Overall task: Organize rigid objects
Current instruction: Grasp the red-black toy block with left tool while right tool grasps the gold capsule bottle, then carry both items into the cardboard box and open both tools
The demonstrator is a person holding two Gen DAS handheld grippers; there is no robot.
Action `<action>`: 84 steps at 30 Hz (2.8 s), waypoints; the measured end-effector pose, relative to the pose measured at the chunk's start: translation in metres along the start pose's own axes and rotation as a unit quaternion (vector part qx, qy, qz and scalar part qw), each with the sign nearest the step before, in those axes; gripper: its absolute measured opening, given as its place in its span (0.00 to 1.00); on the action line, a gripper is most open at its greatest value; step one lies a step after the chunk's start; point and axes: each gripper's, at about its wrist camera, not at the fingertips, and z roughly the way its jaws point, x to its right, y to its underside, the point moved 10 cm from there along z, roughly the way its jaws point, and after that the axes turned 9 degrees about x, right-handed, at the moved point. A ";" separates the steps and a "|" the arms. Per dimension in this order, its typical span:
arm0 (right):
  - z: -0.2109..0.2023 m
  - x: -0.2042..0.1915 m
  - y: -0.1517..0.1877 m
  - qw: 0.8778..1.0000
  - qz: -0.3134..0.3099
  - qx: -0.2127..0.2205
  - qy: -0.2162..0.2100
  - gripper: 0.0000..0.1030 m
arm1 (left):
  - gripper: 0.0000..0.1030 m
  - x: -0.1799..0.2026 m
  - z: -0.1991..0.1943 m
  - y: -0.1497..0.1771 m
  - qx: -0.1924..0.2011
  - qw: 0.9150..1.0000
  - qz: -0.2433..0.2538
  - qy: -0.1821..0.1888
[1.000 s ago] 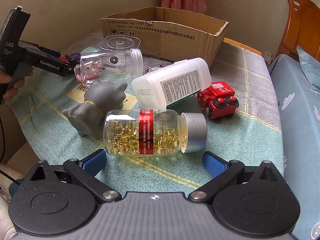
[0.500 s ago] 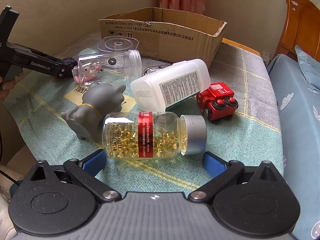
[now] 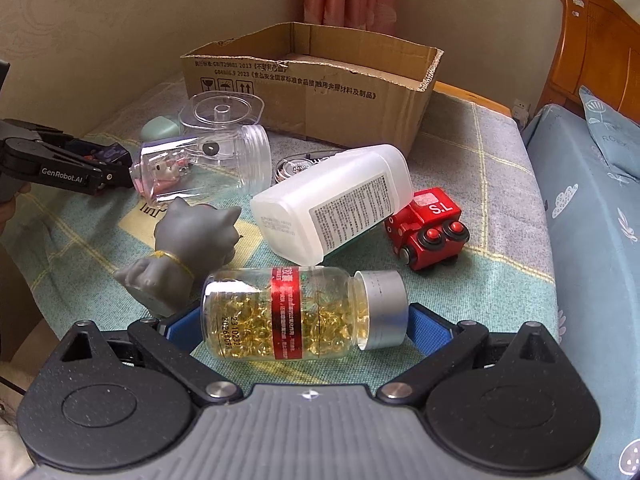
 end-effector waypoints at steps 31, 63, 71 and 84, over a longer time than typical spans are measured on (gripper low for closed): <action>-0.040 0.020 -0.094 0.998 -0.028 0.043 -0.035 0.93 | 0.48 0.035 -0.032 -0.129 0.061 0.996 0.046 0.040; 0.058 0.037 -0.215 0.999 -0.032 0.035 -0.020 0.93 | 0.97 0.021 -0.011 -0.155 0.080 0.996 0.040 -0.026; 0.111 0.048 -0.241 0.999 -0.032 -0.008 -0.001 0.93 | 0.99 0.004 -0.041 -0.141 0.101 0.993 0.034 -0.059; 0.145 0.068 -0.277 0.998 -0.047 -0.022 0.033 1.00 | 0.99 0.005 -0.049 -0.126 0.097 0.995 0.008 -0.035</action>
